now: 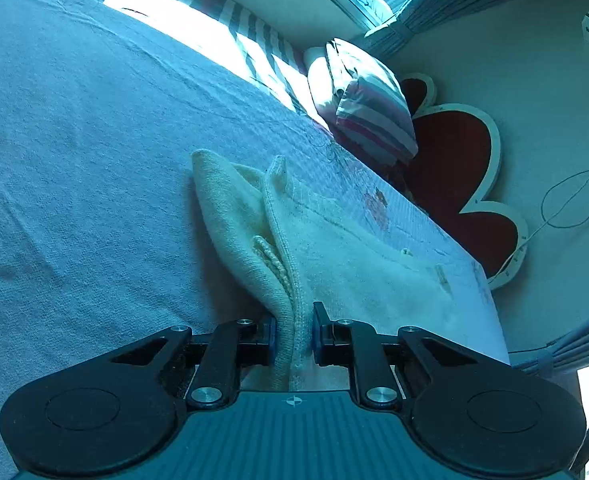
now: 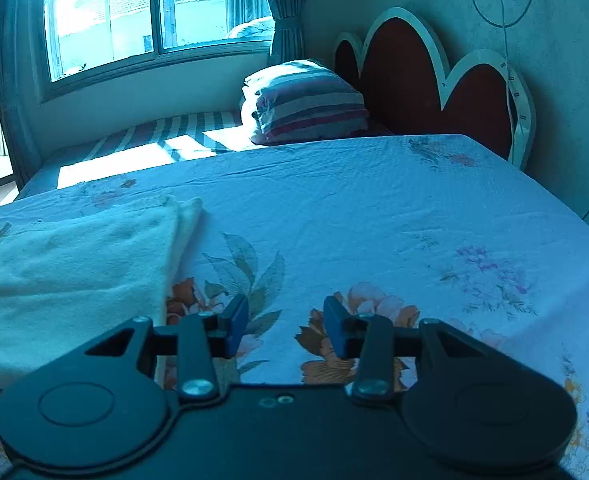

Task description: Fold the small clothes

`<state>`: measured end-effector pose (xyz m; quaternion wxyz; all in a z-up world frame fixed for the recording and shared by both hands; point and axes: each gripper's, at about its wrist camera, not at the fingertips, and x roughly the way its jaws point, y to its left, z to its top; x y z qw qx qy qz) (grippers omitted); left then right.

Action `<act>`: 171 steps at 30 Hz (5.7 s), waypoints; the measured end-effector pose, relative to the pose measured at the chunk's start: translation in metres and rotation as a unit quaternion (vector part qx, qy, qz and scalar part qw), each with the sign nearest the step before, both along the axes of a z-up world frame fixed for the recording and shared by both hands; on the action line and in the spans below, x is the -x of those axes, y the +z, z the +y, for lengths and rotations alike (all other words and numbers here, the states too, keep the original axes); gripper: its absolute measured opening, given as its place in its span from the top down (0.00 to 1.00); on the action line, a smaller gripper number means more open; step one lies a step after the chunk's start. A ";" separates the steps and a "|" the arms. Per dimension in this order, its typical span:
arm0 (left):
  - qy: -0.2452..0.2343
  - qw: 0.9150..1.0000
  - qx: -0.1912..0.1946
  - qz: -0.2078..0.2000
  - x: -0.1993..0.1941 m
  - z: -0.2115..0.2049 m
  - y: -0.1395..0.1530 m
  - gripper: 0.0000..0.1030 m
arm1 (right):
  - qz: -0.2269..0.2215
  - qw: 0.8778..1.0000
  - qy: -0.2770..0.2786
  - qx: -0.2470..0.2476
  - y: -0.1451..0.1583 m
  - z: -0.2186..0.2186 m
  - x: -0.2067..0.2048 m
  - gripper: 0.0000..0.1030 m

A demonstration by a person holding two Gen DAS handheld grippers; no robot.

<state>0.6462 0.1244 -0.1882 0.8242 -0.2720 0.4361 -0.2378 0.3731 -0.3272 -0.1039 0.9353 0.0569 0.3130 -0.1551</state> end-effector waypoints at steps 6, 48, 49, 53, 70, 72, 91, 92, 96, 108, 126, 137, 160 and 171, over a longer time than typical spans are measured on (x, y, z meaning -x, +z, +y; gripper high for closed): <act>0.011 0.993 -0.103 -0.057 0.012 -0.030 0.042 0.84 | 0.024 0.997 -0.071 0.012 -0.017 -0.056 0.002 0.46; 0.133 0.956 -0.257 -0.056 0.178 -0.115 0.051 0.44 | -0.023 0.962 0.153 -0.226 -0.015 -0.098 0.001 0.44; 0.131 0.953 -0.266 -0.054 0.184 -0.108 0.046 0.44 | -0.023 0.957 0.170 -0.234 -0.014 -0.084 -0.002 0.44; 0.107 0.950 -0.286 -0.069 0.193 -0.101 0.040 0.44 | -0.002 0.931 0.226 -0.287 -0.016 -0.028 -0.020 0.44; 0.085 0.962 -0.251 -0.072 0.180 -0.085 0.034 0.44 | 0.023 0.929 0.166 -0.329 -0.027 0.028 -0.029 0.92; 0.080 0.961 -0.253 -0.075 0.180 -0.087 0.033 0.44 | 0.019 0.940 0.159 -0.303 -0.022 0.021 -0.019 0.92; 0.089 0.962 -0.252 -0.059 0.167 -0.082 0.034 0.44 | 0.044 0.931 0.188 -0.309 -0.031 -0.012 -0.124 0.57; 0.089 0.962 -0.252 -0.058 0.167 -0.081 0.034 0.44 | 0.045 0.925 0.195 -0.324 -0.033 -0.013 -0.125 0.57; 0.090 0.961 -0.254 -0.059 0.166 -0.083 0.034 0.44 | 0.065 0.903 0.226 -0.361 -0.046 -0.006 -0.140 0.66; 0.072 0.960 -0.262 -0.064 0.159 -0.096 0.035 0.44 | 0.038 0.926 0.218 -0.305 -0.029 -0.014 -0.125 0.84; -0.041 0.961 -0.253 -0.103 0.122 -0.183 0.049 0.42 | 0.032 0.950 0.218 -0.222 -0.030 -0.013 -0.154 0.79; -0.090 0.954 -0.252 -0.135 0.165 -0.177 0.046 0.40 | 0.090 0.955 0.259 -0.111 -0.027 0.031 -0.040 0.86; -0.030 0.955 -0.270 -0.120 0.043 -0.215 0.065 0.38 | 0.009 0.969 0.239 -0.065 -0.009 0.031 -0.138 0.81; 0.011 0.965 -0.243 -0.101 -0.024 -0.216 0.055 0.37 | -0.009 0.971 0.232 -0.057 -0.001 0.022 -0.187 0.79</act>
